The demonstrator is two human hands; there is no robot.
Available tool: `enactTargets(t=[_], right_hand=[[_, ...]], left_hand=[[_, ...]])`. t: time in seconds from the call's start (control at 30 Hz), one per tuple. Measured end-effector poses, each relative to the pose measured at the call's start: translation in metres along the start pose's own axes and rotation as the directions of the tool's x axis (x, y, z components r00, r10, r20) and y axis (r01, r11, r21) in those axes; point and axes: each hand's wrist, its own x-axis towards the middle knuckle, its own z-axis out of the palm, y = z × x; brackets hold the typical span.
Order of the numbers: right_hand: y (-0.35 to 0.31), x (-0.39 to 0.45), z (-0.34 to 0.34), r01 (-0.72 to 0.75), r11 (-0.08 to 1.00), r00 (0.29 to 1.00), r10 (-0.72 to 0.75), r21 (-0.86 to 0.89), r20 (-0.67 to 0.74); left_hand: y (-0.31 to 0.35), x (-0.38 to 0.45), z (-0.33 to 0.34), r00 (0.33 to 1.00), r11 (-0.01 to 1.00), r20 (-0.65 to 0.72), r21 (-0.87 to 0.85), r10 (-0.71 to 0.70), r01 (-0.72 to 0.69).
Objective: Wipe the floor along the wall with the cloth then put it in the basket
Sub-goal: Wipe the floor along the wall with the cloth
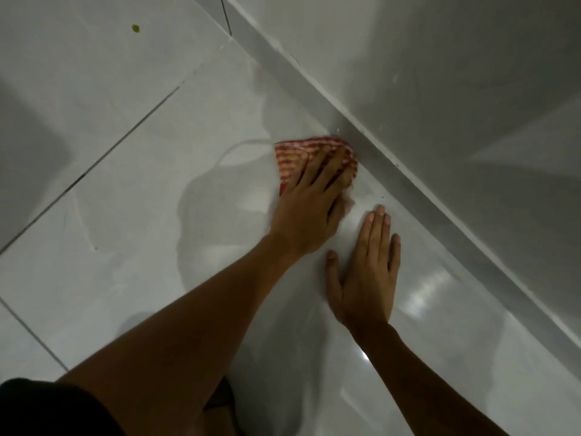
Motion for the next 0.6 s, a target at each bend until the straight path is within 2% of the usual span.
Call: enactTargets(t=[0.07,0.13,0.2,0.3,0.37,0.43,0.5,0.53,0.6], right_hand=[[-0.001,-0.001,0.0,0.001,1.0,1.0,-0.001,-0.009,0.009],[0.0,-0.001,0.002,0.007,1.0,1.0,-0.007,0.0,0.012],[0.001,0.0,0.003,0.009,1.0,1.0,-0.009,-0.006,0.003],[0.002,0.001,0.003,0.011,1.0,1.0,-0.01,-0.015,0.023],[0.0,-0.001,0.003,0.009,1.0,1.0,-0.008,-0.027,0.023],[0.001,-0.001,0.003,0.008,1.0,1.0,-0.007,-0.024,0.024],[0.002,0.0,0.004,0.016,1.0,1.0,-0.016,-0.02,0.02],[0.002,0.0,0.004,0.017,0.999,1.0,-0.016,-0.03,0.018],[0.002,-0.001,0.004,0.014,0.999,1.0,-0.014,-0.032,0.021]], left_hand=[[-0.016,-0.004,-0.003,0.98,0.98,0.043,0.034,0.193,-0.195],[-0.036,0.002,-0.006,0.949,0.948,0.066,0.05,0.309,-0.313],[-0.037,0.011,-0.005,0.962,0.962,0.043,0.041,0.27,-0.272],[0.001,0.006,0.004,0.998,0.997,-0.003,-0.054,0.055,-0.055],[0.008,0.0,0.007,0.996,0.991,0.013,-0.095,0.092,-0.09],[-0.012,0.004,-0.002,0.969,0.97,0.054,-0.059,0.239,-0.236],[-0.039,0.012,-0.011,0.946,0.949,0.085,-0.007,0.314,-0.315],[-0.048,0.014,-0.014,0.953,0.956,0.078,0.003,0.294,-0.295],[-0.057,0.013,-0.016,0.987,0.987,-0.012,-0.007,0.163,-0.163]])
